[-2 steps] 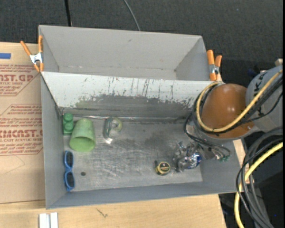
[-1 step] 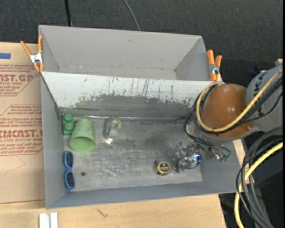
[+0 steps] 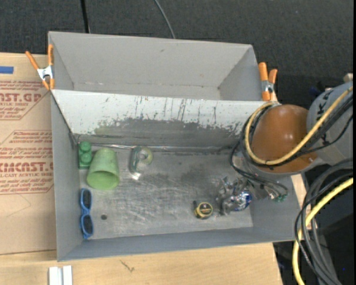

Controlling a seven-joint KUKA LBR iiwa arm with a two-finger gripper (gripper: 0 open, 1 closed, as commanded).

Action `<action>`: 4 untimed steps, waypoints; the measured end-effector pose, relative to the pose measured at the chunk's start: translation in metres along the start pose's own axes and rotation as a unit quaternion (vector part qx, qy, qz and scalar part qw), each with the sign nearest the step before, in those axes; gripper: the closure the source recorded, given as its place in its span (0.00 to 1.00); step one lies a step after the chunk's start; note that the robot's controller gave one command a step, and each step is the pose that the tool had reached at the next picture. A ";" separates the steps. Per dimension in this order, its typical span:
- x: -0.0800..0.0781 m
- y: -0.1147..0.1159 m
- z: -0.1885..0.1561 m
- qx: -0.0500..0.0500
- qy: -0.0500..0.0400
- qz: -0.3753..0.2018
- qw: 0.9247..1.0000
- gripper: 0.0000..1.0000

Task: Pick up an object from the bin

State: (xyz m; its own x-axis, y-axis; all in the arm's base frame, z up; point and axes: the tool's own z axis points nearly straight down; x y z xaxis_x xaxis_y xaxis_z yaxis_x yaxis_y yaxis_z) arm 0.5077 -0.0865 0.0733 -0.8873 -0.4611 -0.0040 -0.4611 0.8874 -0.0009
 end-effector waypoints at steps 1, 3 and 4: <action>0.000 0.000 0.000 0.000 0.000 0.000 1.000 1.00; 0.000 0.000 0.000 0.000 0.000 0.000 1.000 1.00; 0.000 0.000 0.000 0.000 0.000 0.000 1.000 1.00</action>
Offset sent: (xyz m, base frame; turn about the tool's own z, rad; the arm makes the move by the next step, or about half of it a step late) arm 0.0000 0.0000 0.0000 0.0000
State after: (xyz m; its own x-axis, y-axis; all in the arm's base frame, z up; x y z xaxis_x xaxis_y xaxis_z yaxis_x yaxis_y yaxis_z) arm 0.5077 -0.0865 0.0732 -0.8873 -0.4611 -0.0041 -0.4611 0.8873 -0.0009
